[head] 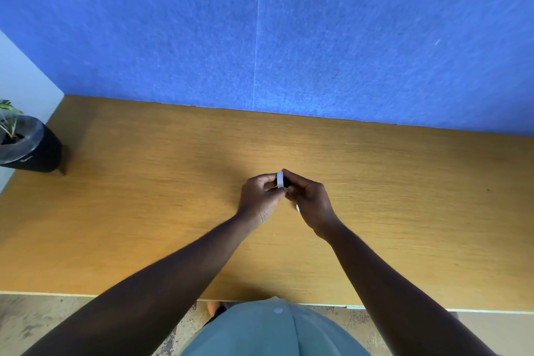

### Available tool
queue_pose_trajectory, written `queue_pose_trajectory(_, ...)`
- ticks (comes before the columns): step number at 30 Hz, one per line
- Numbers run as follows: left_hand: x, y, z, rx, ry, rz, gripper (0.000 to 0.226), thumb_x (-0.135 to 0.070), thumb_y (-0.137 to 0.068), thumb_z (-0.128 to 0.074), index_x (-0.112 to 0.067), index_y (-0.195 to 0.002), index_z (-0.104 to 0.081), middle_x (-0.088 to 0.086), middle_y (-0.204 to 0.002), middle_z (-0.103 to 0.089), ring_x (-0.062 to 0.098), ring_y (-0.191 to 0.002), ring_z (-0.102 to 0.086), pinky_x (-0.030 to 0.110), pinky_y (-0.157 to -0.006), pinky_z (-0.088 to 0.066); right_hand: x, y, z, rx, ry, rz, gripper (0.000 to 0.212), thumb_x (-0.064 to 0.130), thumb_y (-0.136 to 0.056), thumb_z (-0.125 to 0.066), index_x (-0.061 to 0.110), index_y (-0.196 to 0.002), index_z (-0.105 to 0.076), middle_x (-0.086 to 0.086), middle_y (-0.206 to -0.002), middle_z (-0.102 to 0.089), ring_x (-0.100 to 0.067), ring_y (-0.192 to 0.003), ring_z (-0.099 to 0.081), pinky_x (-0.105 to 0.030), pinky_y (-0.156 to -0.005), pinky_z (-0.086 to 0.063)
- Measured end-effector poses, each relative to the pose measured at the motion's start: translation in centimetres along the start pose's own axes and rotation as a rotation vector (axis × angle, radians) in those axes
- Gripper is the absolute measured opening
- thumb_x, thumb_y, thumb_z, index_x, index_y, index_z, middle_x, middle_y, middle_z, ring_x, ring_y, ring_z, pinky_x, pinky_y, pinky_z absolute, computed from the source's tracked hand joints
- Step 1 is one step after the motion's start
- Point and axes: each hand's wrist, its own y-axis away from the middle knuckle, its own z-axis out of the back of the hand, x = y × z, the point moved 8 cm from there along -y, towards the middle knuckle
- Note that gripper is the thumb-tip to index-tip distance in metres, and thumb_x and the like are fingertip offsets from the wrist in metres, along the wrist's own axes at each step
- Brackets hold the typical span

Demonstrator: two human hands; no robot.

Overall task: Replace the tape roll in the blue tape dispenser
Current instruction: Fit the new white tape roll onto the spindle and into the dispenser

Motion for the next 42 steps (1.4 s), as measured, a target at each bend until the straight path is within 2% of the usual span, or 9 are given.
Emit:
queue_pose_trajectory(3, -0.1, 0.1, -0.3, 0.026, -0.007, -0.041, 0.032, -0.012, -0.089, -0.078, -0.016, -0.120, -0.076, -0.008, -0.104, -0.080, 0.001, -0.096, -0.075, 0.007, -0.076, -0.052, 0.1, 0.0, 0.6, -0.095, -0.046, 0.005, 0.040, -0.013, -0.096, -0.063, 0.012, -0.124, -0.075, -0.007, -0.121, -0.074, 0.000, -0.093, -0.072, -0.018, -0.078, -0.055)
queue_pose_trajectory(10, -0.4, 0.3, -0.3, 0.003, -0.026, -0.108, 0.036, -0.005, -0.092, -0.075, -0.011, -0.127, -0.073, 0.000, -0.117, -0.078, -0.005, -0.101, -0.071, 0.006, -0.085, -0.052, 0.0, 0.0, 1.7, -0.238, -0.084, 0.000, 0.034, -0.009, -0.087, -0.077, 0.010, -0.115, -0.079, -0.003, -0.107, -0.081, -0.017, -0.097, -0.077, -0.023, -0.084, -0.061)
queue_pose_trajectory(14, -0.6, 0.6, -0.3, -0.012, -0.076, -0.147, 0.036, -0.006, -0.091, -0.076, -0.009, -0.127, -0.072, 0.003, -0.121, -0.076, 0.004, -0.109, -0.071, 0.009, -0.091, -0.053, 0.0, 0.2, 1.8, -0.243, -0.089, 0.000, 0.030, -0.007, -0.085, -0.079, 0.008, -0.110, -0.081, -0.003, -0.104, -0.082, -0.020, -0.095, -0.078, -0.024, -0.077, -0.062)
queue_pose_trajectory(20, -0.8, 0.7, -0.2, -0.033, -0.144, -0.200, 0.035, -0.003, -0.091, -0.076, -0.007, -0.126, -0.073, 0.002, -0.120, -0.075, 0.005, -0.107, -0.069, 0.003, -0.087, -0.048, 0.0, 0.3, 1.3, -0.250, -0.096, 0.047, 0.032, -0.013, -0.085, -0.076, 0.014, -0.102, -0.080, -0.005, -0.107, -0.077, -0.024, -0.102, -0.075, -0.029, -0.089, -0.060)
queue_pose_trajectory(25, -0.7, 0.8, 0.3, -0.070, -0.190, -0.240, 0.034, -0.010, -0.090, -0.078, -0.010, -0.125, -0.075, 0.001, -0.120, -0.076, 0.009, -0.112, -0.069, 0.014, -0.098, -0.052, -0.3, 0.0, 0.8, -0.209, -0.047, 0.044, 0.026, -0.009, -0.088, -0.074, 0.006, -0.108, -0.081, -0.006, -0.110, -0.075, -0.017, -0.101, -0.073, -0.018, -0.082, -0.057)
queue_pose_trajectory(29, -0.7, 0.9, 0.5, -0.079, -0.215, -0.240, 0.035, -0.012, -0.091, -0.078, -0.009, -0.125, -0.074, -0.001, -0.118, -0.075, 0.007, -0.108, -0.066, 0.003, -0.091, -0.047, -0.8, 0.2, 0.1, -0.182, -0.013, 0.021, 0.024, -0.003, -0.095, -0.069, 0.008, -0.114, -0.080, -0.003, -0.114, -0.073, -0.010, -0.100, -0.070, -0.016, -0.080, -0.053)
queue_pose_trajectory(33, -0.1, 0.7, 0.6, -0.052, -0.189, -0.216, 0.034, -0.012, -0.093, -0.075, -0.010, -0.127, -0.073, 0.003, -0.120, -0.077, 0.013, -0.114, -0.071, 0.031, -0.101, -0.057, -0.7, 0.4, 0.0, -0.203, -0.021, 0.007, 0.025, 0.004, -0.096, -0.071, 0.018, -0.115, -0.080, 0.005, -0.114, -0.076, -0.006, -0.100, -0.073, -0.018, -0.084, -0.057)
queue_pose_trajectory(36, 0.3, 0.7, 0.9, -0.069, -0.186, -0.213, 0.034, -0.010, -0.094, -0.074, -0.011, -0.128, -0.072, 0.003, -0.119, -0.077, 0.014, -0.112, -0.072, 0.034, -0.099, -0.059, -0.6, 0.6, -0.4, -0.196, -0.046, -0.003, 0.027, 0.005, -0.095, -0.072, 0.020, -0.117, -0.076, 0.008, -0.115, -0.076, -0.001, -0.099, -0.073, -0.017, -0.082, -0.057)
queue_pose_trajectory(42, 0.7, 0.7, 1.1, -0.074, -0.133, -0.211, 0.040, -0.011, -0.094, -0.076, -0.007, -0.133, -0.068, 0.005, -0.121, -0.075, 0.015, -0.112, -0.072, 0.031, -0.098, -0.058, -2.0, 0.2, -1.1, -0.161, -0.090, -0.119, 0.043, 0.021, -0.094, -0.076, 0.024, -0.136, -0.066, 0.006, -0.128, -0.070, -0.013, -0.107, -0.073, -0.032, -0.093, -0.060)
